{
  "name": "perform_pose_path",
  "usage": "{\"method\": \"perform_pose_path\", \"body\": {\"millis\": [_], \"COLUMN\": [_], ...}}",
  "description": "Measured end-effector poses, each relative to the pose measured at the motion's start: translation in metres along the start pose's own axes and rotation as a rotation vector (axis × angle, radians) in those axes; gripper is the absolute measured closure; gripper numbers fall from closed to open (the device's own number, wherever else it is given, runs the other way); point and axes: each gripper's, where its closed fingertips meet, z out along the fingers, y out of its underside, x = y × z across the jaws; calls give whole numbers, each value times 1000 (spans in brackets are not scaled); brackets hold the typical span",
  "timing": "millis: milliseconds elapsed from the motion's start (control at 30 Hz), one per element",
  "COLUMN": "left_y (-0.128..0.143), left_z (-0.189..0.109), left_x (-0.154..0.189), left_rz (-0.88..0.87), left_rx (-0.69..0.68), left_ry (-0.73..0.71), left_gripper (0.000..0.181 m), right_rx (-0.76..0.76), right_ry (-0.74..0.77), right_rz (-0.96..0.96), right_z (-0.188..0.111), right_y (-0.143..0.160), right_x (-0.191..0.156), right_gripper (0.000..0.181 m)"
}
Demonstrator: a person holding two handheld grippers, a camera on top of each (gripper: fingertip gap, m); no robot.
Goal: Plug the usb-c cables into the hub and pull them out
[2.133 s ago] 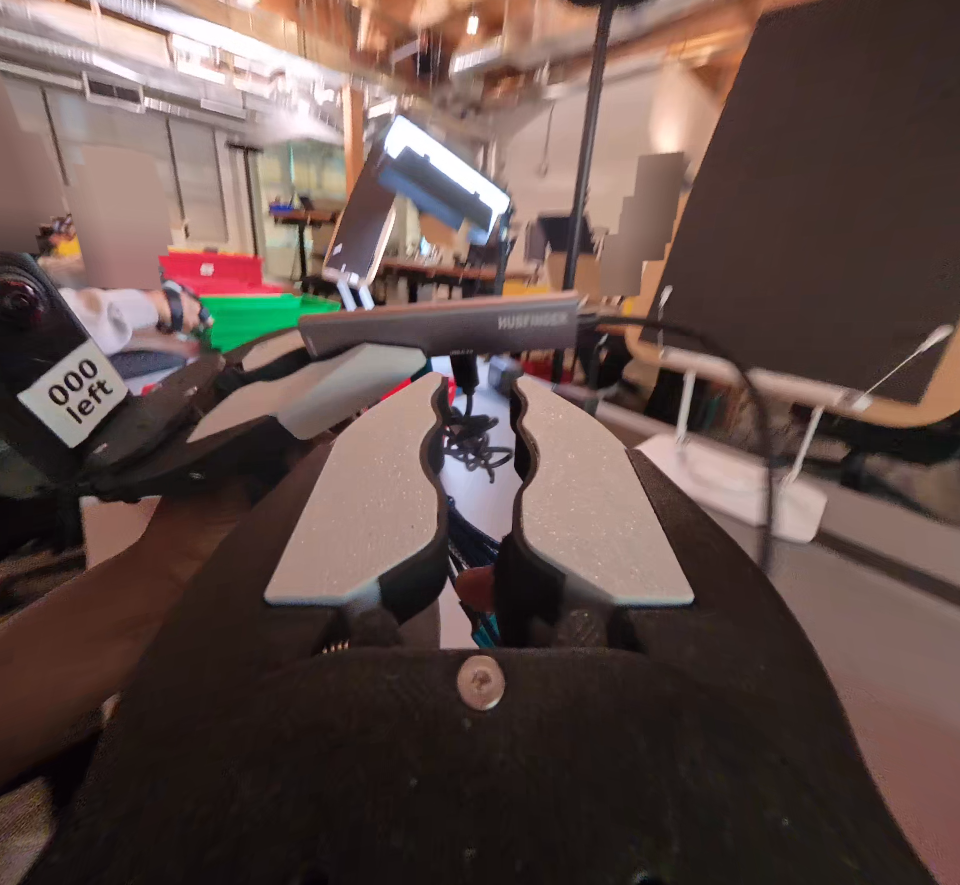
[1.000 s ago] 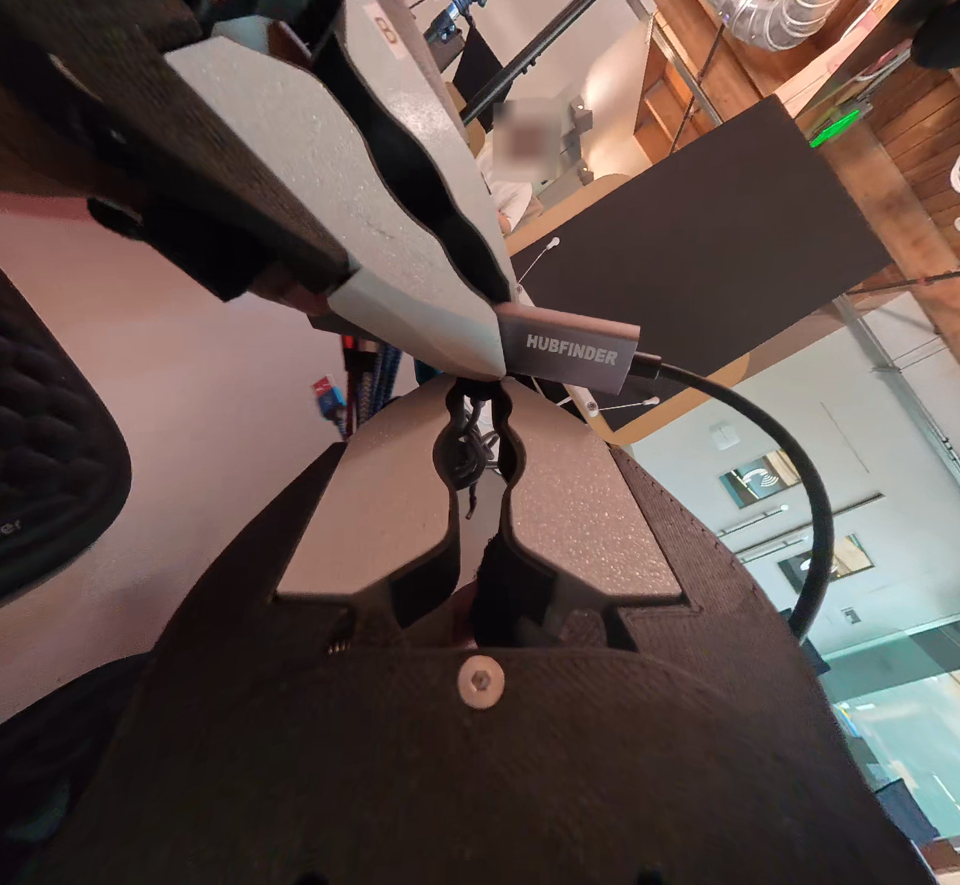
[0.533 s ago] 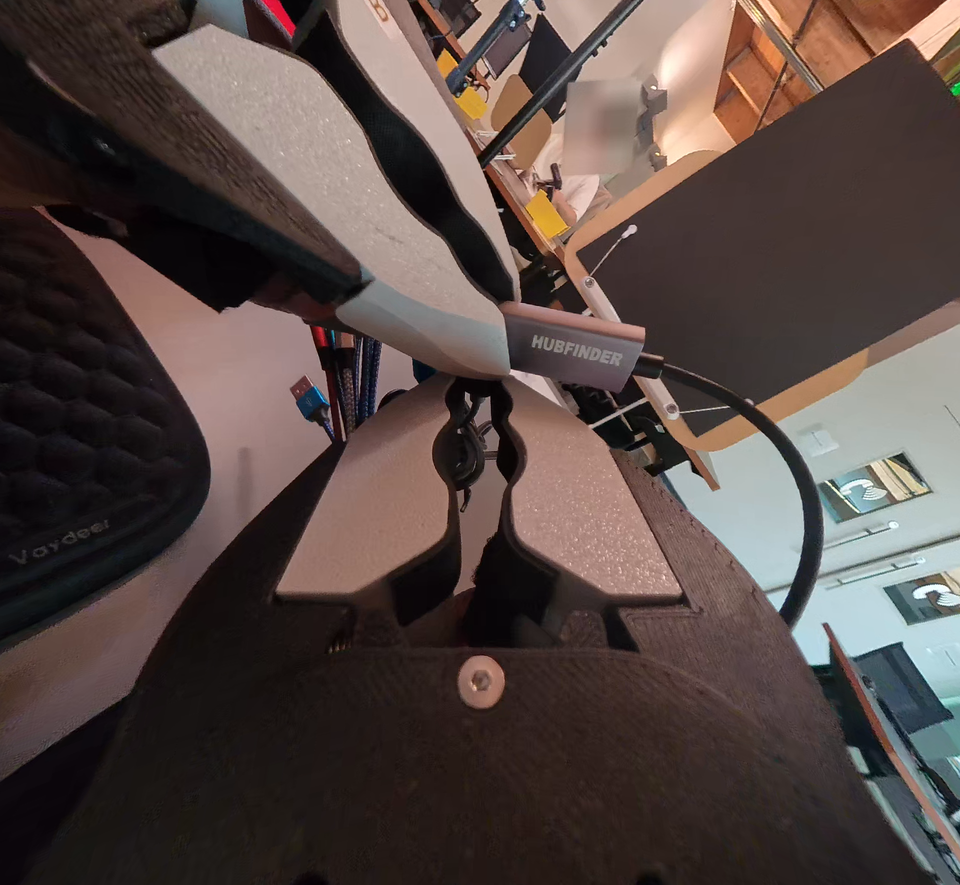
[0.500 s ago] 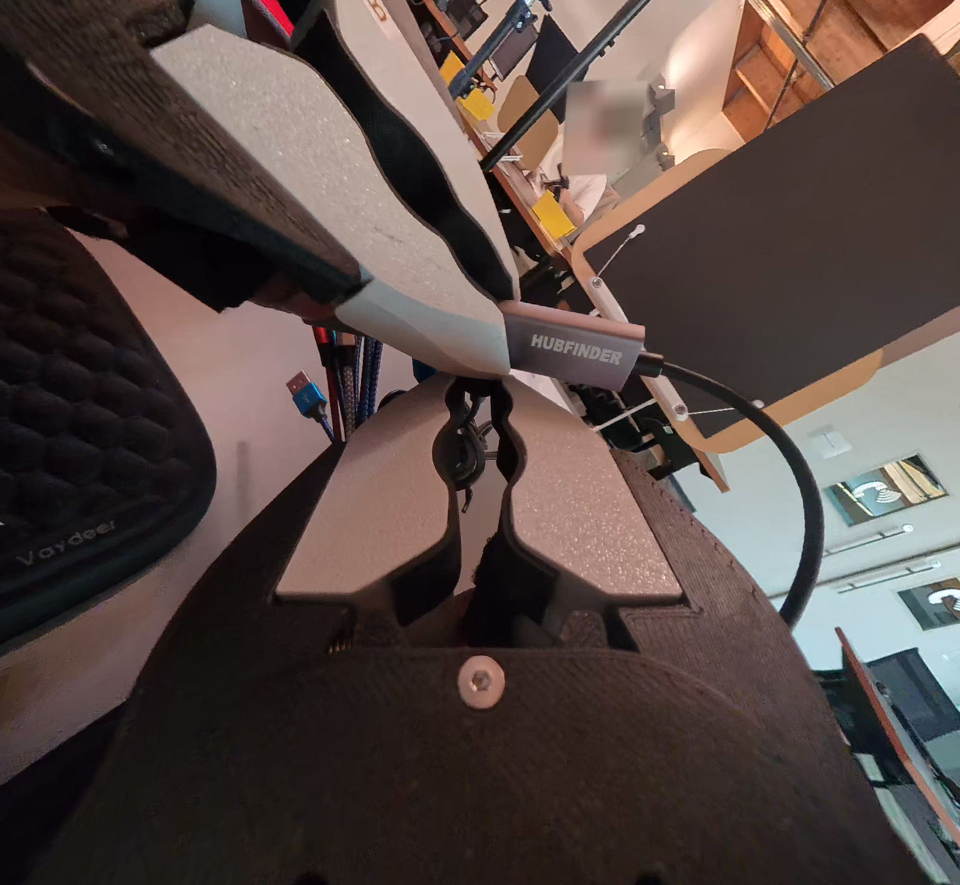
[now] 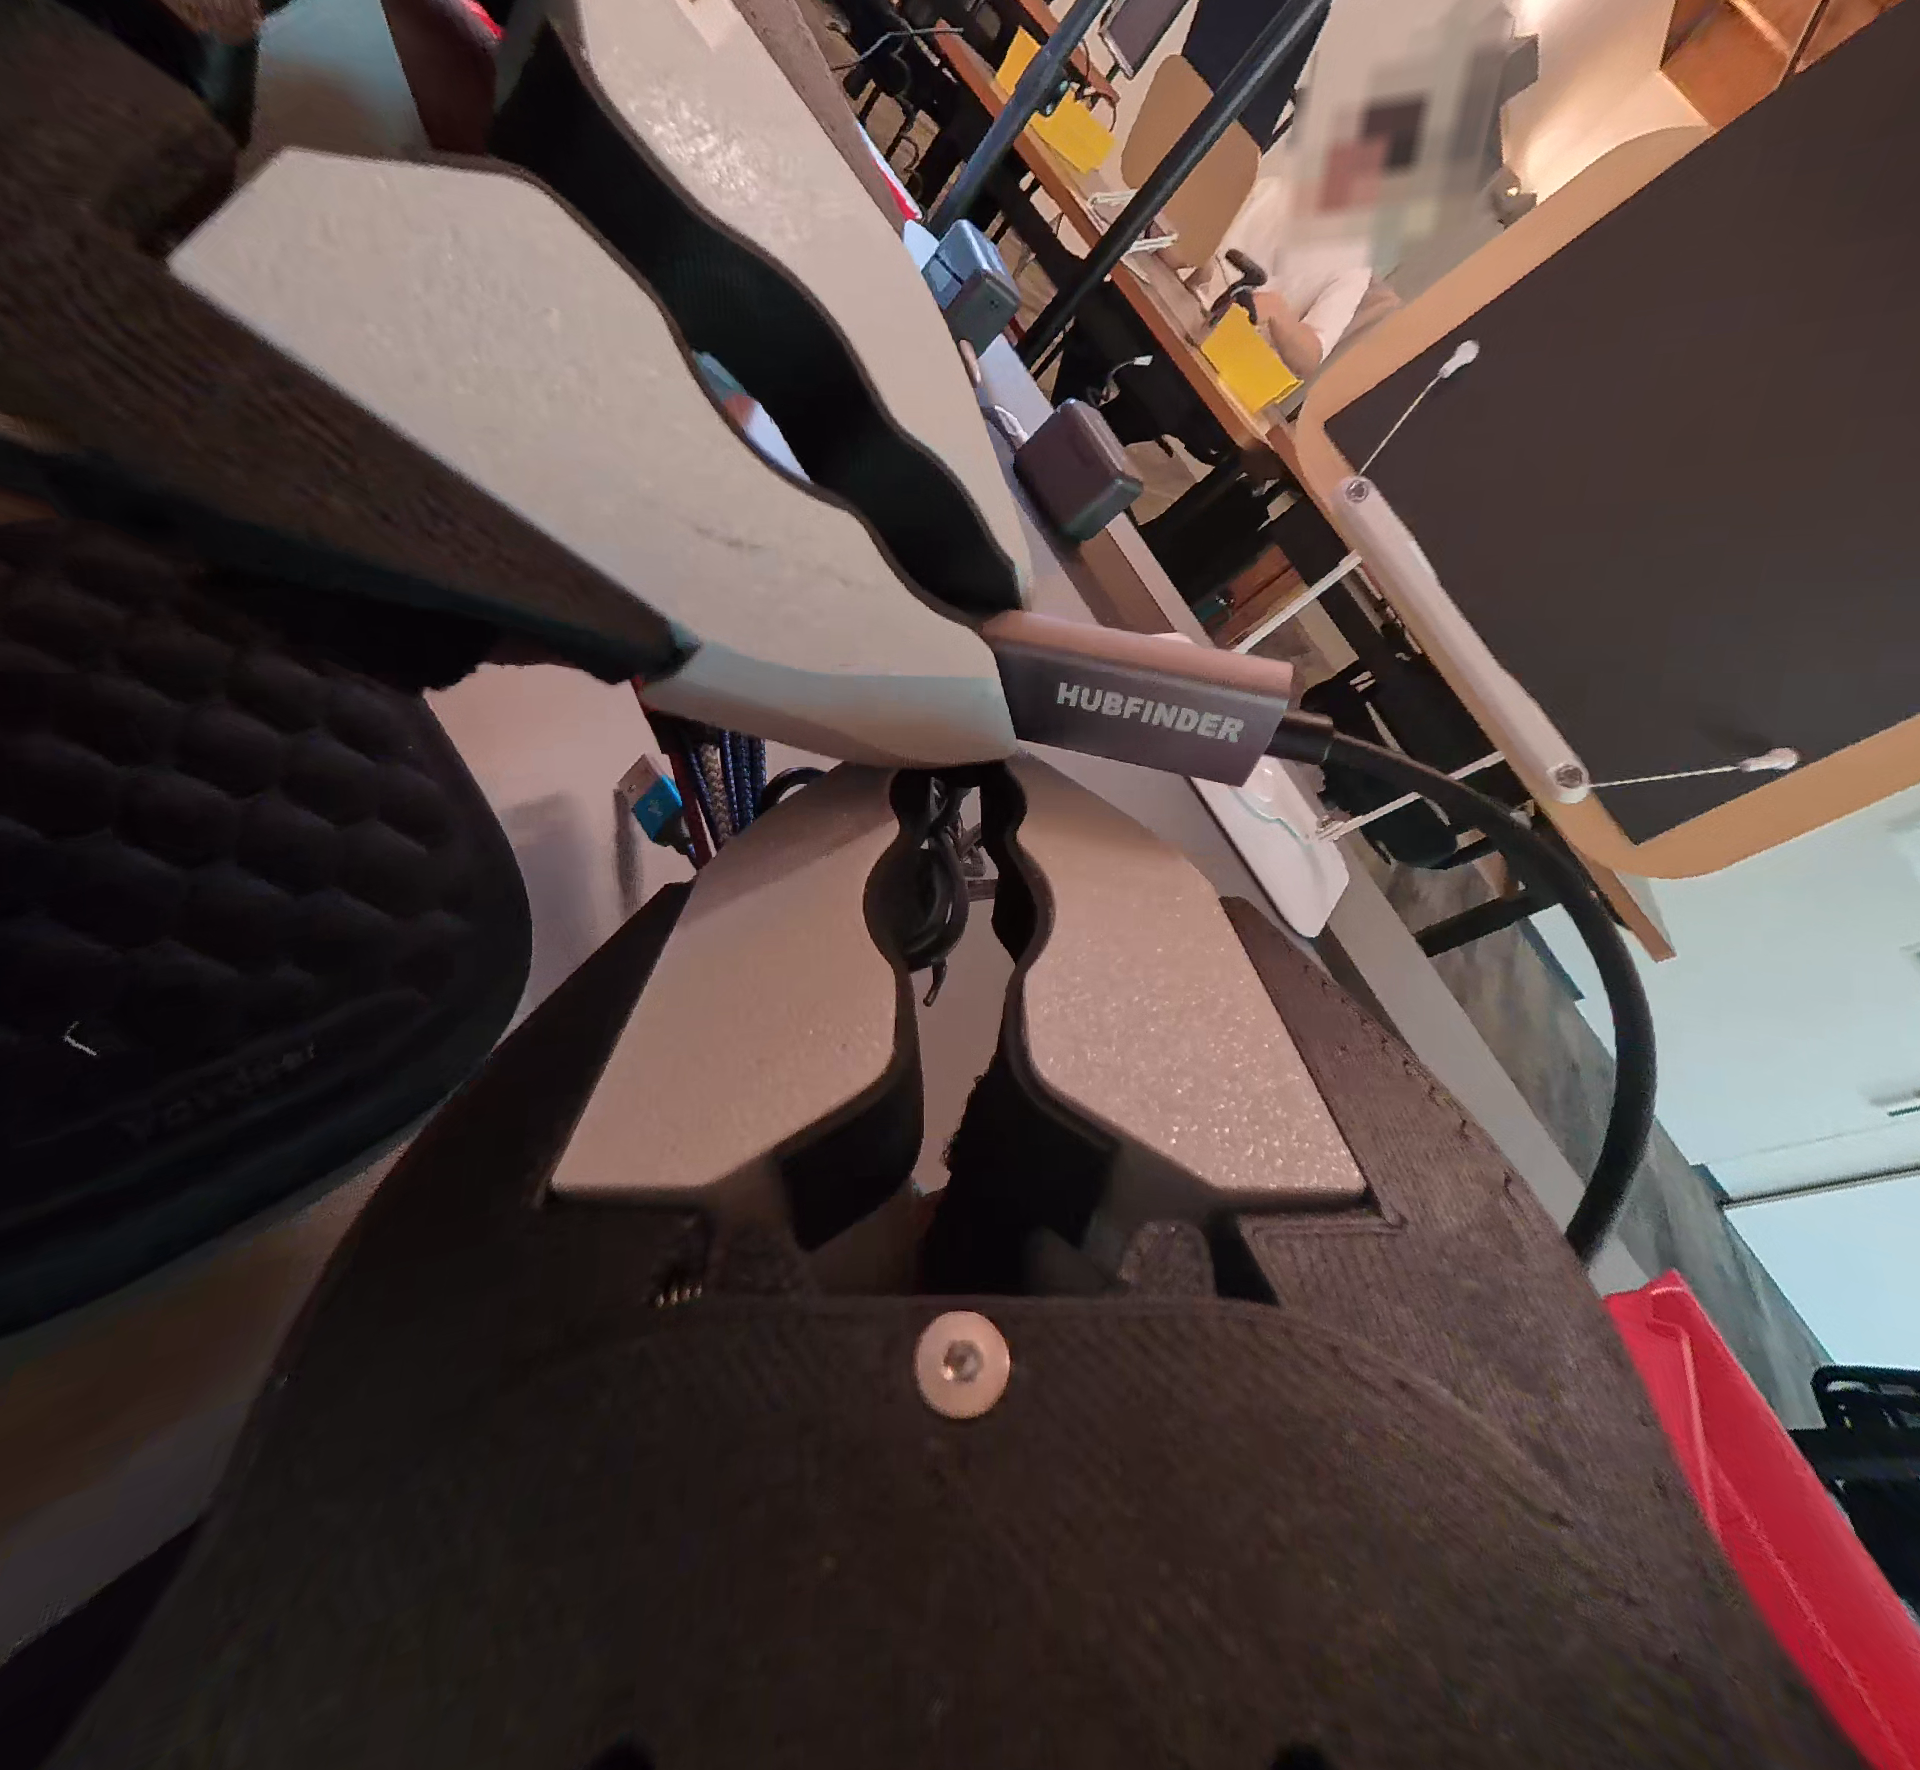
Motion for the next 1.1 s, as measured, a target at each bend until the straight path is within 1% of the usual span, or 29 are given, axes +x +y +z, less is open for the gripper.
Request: {"method": "perform_pose_path", "body": {"millis": [67, 133, 367, 400, 433, 467, 500, 533, 567, 600, 633, 667, 700, 767, 833, 933, 1000, 1100], "left_y": [6, 13, 22, 20, -15, -26, -46, -48, -42, -43, -47, -51, -54, -56, -49, -40, -33, -23], "left_z": [1, 3, 8, 8, -5, -15, -28, -35, -32, -30, -30, -30, -28, -23, -16, -13, -12, -12], "left_x": [-1, -1, -2, -2, -3, -10, -21, -33, -36, -36, -36, -37, -38, -45, -50, -51, -56, -62], "left_rz": [36, 1, 24, 20, -13, -24, -11, 39, 16, -20, -13, 10, 18, 16, -21, -67, -99, -149], "left_rx": [-39, -55, -116, -102, 105, 101, 216, 198, 153, 178, 184, 170, 154, 149, 120, 125, 129, 129], "left_ry": [-22, -9, -30, -30, -31, -36, -105, -172, -146, -125, -131, -138, -139, -160, -153, -134, -147, -151], "left_gripper": [176, 176, 176, 175, 178, 174, 175, 175, 174, 174, 175, 174, 174, 174, 174, 174, 174, 174], "right_rx": [-14, -28, -37, -85, -327, -434, -376, -225, -73, 11, 15, 2, 33, 113, 168, 241, 309, 331], "right_ry": [-23, -44, -42, -44, -46, -82, -80, -45, -21, -9, -23, -36, -51, -59, -61, -82, -85, -68], "right_rz": [21, 39, 63, 62, 47, 105, 129, 183, 233, 241, 211, 184, 191, 262, 316, 435, 501, 538], "right_z": [4, 7, 10, 7, 15, 18, 12, 6, -1, -6, -13, -8, -6, -14, -23, -33, -37, -41], "right_y": [3, 7, 13, 27, 85, 100, 88, 60, 29, 11, 18, 16, 15, 12, 12, 14, 12, 14], "right_x": [-4, -8, -12, -11, -2, -8, -2, 14, 25, 31, 24, 23, 21, 21, 29, 38, 44, 52], "right_gripper": [171, 171, 171, 171, 171, 172, 172, 172, 172, 172, 172, 172, 172, 172, 172, 172, 172, 172]}}
